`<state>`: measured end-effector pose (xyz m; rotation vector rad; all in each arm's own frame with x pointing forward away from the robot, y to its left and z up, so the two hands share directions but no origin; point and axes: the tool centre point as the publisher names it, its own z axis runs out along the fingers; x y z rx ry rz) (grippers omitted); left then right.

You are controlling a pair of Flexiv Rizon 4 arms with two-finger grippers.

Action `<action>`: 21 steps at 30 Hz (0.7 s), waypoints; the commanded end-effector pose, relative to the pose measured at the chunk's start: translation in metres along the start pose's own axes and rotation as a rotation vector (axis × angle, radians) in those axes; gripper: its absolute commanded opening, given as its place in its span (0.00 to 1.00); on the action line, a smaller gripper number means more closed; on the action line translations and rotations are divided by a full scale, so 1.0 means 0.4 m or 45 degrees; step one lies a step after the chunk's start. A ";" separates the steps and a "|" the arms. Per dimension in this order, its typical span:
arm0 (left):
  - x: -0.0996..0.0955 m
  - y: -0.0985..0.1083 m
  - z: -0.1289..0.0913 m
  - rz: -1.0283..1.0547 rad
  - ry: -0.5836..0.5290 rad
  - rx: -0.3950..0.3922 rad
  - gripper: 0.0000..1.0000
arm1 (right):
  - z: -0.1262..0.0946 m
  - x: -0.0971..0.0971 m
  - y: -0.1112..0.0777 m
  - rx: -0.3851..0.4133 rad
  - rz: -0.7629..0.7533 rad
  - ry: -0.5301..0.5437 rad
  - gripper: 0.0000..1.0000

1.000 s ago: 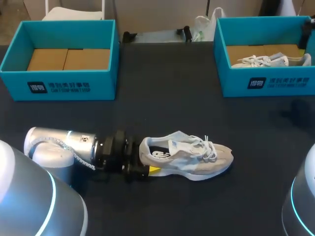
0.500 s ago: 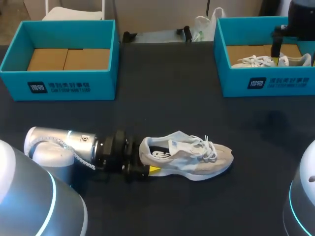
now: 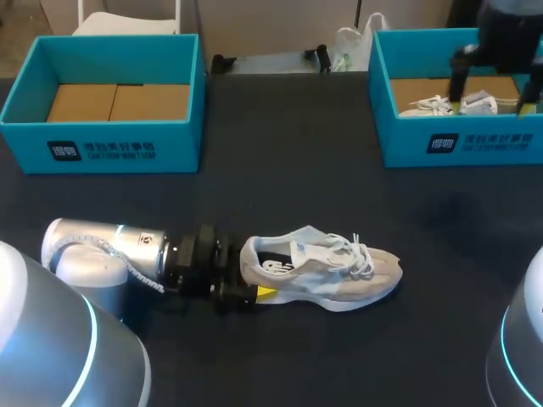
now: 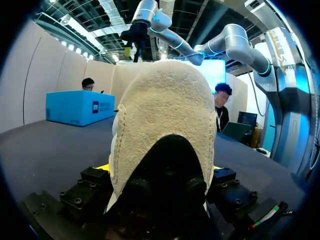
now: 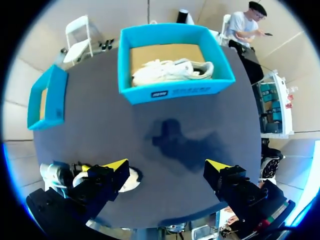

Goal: Take the shoe out of the shoebox, open the shoe tongue, remove and reinsert the insole, then place the shoe into the shoebox

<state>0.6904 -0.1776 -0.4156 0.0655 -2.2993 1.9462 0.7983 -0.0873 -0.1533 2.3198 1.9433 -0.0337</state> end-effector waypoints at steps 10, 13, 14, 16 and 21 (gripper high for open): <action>0.004 -0.001 0.000 0.000 -0.006 0.001 0.00 | -0.007 0.195 -0.279 -0.059 0.033 0.059 1.00; 0.004 -0.001 0.000 0.000 -0.006 0.001 0.00 | -0.007 0.195 -0.279 -0.059 0.033 0.059 1.00; 0.004 -0.001 0.000 0.000 -0.006 0.001 0.00 | -0.007 0.195 -0.279 -0.059 0.033 0.059 1.00; 0.004 -0.001 0.000 0.000 -0.006 0.001 0.00 | -0.007 0.195 -0.279 -0.059 0.033 0.059 1.00; 0.004 -0.001 0.000 0.000 -0.006 0.001 0.00 | -0.006 0.218 -0.288 -0.072 0.021 0.086 1.00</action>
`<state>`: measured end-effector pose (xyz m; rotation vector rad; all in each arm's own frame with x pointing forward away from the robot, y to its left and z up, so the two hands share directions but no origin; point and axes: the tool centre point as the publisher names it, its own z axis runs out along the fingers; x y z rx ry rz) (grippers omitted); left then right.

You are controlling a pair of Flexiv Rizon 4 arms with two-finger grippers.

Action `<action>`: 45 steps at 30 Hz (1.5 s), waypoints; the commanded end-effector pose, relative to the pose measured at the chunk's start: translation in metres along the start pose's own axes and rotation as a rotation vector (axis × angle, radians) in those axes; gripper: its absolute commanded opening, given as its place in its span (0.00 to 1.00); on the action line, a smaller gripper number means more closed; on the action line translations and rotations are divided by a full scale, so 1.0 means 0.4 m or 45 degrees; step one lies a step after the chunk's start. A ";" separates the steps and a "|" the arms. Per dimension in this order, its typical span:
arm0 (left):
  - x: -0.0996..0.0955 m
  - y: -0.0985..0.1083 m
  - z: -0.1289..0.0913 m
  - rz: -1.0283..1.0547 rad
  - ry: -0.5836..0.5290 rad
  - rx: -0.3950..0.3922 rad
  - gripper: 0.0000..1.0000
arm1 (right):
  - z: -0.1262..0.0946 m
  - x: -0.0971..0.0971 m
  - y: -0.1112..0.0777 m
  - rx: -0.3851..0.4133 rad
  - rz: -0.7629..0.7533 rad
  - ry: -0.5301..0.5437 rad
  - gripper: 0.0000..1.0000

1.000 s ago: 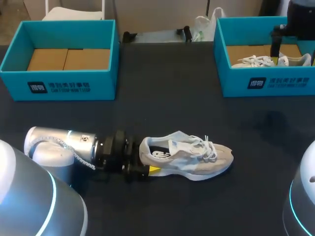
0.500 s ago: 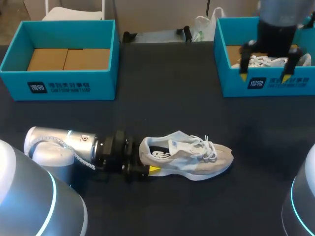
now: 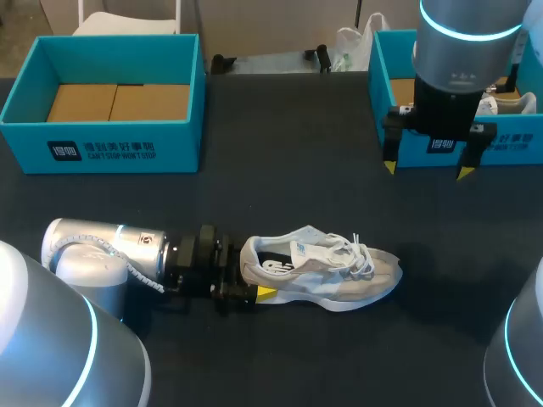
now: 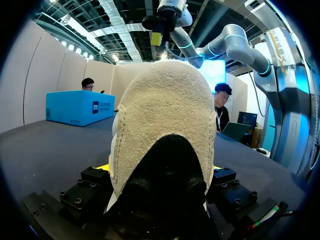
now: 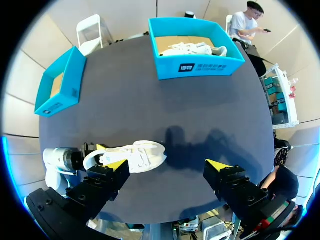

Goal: Take the shoe out of the shoebox, open the shoe tongue, remove and reinsert the insole, then place the shoe into the shoebox

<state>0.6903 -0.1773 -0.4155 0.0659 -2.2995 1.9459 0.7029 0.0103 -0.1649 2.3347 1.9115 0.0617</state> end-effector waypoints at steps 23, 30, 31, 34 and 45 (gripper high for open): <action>0.003 -0.001 0.001 0.000 -0.005 0.001 0.00 | 0.041 0.323 -0.162 0.021 -0.049 0.040 1.00; 0.003 -0.001 0.001 0.000 -0.005 0.001 0.00 | 0.061 0.351 -0.182 0.036 -0.049 -0.010 1.00; 0.003 -0.001 0.001 0.000 -0.005 0.001 0.00 | 0.073 0.364 -0.191 0.044 -0.037 -0.034 1.00; 0.003 -0.001 0.001 0.000 -0.005 0.001 0.00 | 0.105 0.397 -0.216 0.041 -0.059 -0.099 1.00; 0.003 -0.001 0.001 0.000 -0.005 0.001 0.00 | 0.164 0.439 -0.244 0.039 -0.024 -0.203 1.00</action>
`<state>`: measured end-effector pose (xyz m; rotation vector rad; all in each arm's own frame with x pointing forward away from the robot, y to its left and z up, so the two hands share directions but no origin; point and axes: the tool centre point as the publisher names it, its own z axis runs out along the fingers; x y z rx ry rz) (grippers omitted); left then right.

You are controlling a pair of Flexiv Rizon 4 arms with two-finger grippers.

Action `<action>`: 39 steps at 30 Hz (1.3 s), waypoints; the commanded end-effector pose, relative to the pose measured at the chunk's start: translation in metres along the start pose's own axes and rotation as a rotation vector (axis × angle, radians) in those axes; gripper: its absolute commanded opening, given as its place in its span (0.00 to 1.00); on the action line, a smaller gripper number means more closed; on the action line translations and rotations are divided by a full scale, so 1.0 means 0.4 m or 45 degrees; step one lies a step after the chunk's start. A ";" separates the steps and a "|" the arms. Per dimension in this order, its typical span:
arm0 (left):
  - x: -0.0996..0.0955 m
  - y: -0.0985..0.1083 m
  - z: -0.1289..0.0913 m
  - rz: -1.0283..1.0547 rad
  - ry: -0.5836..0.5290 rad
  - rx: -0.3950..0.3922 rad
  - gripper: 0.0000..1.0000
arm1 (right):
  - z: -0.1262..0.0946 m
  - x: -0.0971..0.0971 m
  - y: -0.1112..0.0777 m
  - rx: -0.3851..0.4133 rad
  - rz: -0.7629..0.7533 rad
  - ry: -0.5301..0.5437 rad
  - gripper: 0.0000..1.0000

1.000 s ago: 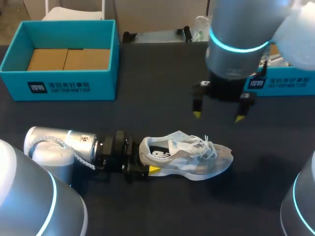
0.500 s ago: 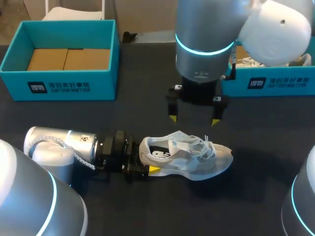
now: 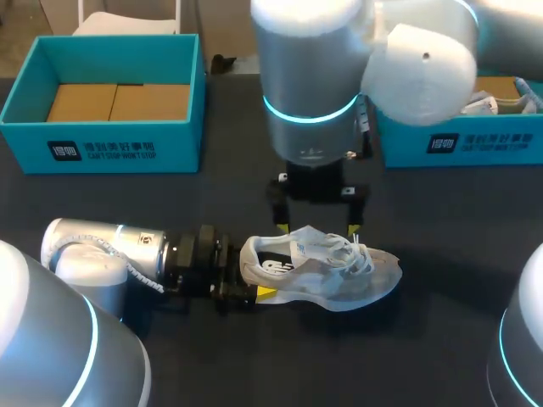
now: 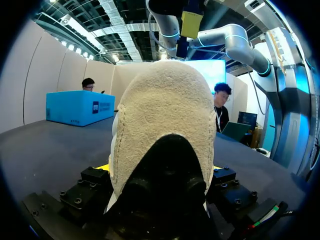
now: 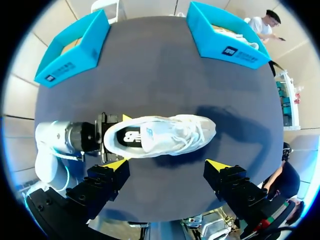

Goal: Take the shoe out of the shoebox, open the shoe tongue, remove and reinsert the insole, then place the shoe into the shoebox

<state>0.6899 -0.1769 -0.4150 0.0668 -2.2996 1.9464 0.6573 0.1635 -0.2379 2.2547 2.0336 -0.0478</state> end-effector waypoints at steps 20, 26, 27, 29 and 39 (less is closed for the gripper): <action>0.002 0.000 0.002 0.000 -0.004 0.001 0.00 | 0.138 0.133 0.008 0.046 0.111 -0.451 1.00; 0.002 0.000 0.002 0.000 -0.004 0.001 0.00 | 0.164 0.130 0.018 0.044 0.108 -0.524 1.00; 0.002 0.000 0.002 0.000 -0.004 0.001 0.00 | 0.166 0.127 0.019 0.043 0.108 -0.524 1.00; 0.002 0.000 0.002 0.000 -0.004 0.001 0.00 | 0.169 0.121 0.022 0.038 0.105 -0.531 1.00; 0.002 0.000 0.002 0.000 -0.004 0.001 0.00 | 0.192 0.087 0.030 0.044 0.112 -0.578 1.00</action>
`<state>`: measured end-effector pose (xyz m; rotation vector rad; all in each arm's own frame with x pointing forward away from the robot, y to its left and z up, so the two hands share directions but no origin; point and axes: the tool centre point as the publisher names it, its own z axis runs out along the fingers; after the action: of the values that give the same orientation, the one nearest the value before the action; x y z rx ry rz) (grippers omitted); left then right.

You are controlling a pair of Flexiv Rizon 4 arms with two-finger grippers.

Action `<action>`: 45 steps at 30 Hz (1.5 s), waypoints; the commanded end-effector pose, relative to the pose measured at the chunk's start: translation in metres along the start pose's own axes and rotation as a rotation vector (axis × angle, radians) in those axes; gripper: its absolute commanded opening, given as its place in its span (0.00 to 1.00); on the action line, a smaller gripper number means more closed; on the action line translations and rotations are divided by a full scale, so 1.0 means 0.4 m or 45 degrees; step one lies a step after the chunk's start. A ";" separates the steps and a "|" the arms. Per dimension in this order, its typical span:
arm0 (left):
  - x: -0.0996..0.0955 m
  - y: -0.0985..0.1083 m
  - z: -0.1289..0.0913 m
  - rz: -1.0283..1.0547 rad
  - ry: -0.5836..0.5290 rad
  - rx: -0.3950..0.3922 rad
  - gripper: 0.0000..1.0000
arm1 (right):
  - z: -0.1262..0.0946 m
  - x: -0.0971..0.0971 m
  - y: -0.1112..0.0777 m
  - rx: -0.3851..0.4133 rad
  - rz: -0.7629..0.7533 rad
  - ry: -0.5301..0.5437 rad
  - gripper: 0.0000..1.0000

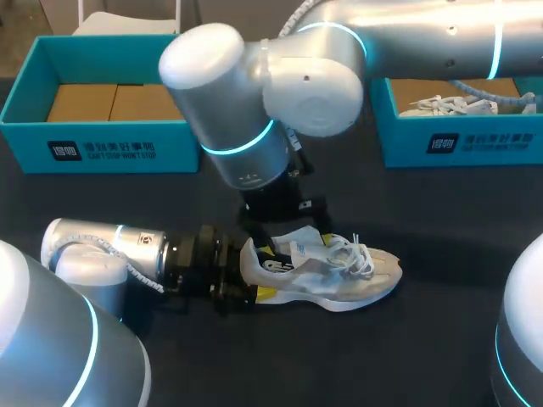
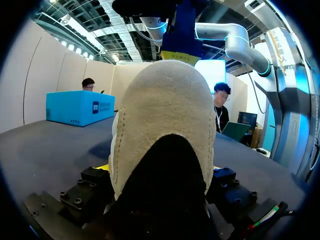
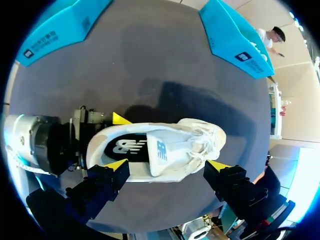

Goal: Take the shoe out of the shoebox, open the shoe tongue, remove and reinsert the insole, then place the shoe into the shoebox

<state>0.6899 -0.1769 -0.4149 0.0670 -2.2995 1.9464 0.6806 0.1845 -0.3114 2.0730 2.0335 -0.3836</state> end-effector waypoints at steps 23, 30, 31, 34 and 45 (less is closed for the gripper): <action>0.002 0.000 0.002 0.001 -0.004 0.001 0.00 | 0.078 -0.020 0.003 0.016 0.257 -0.267 1.00; 0.002 0.000 0.002 0.001 -0.004 0.001 0.00 | 0.093 -0.041 -0.003 0.014 0.290 -0.267 1.00; 0.002 0.000 0.002 0.001 -0.004 0.001 0.00 | 0.097 -0.046 -0.003 0.016 0.297 -0.268 1.00; 0.002 0.000 0.002 0.001 -0.004 0.001 0.00 | 0.108 -0.059 0.000 0.022 0.314 -0.266 1.00; 0.002 0.000 0.002 0.001 -0.004 0.001 0.00 | 0.097 -0.079 0.012 -0.007 0.349 -0.209 0.47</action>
<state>0.6900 -0.1771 -0.4149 0.0668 -2.2991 1.9467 0.6903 0.1460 -0.3440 1.9929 1.9219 -0.5805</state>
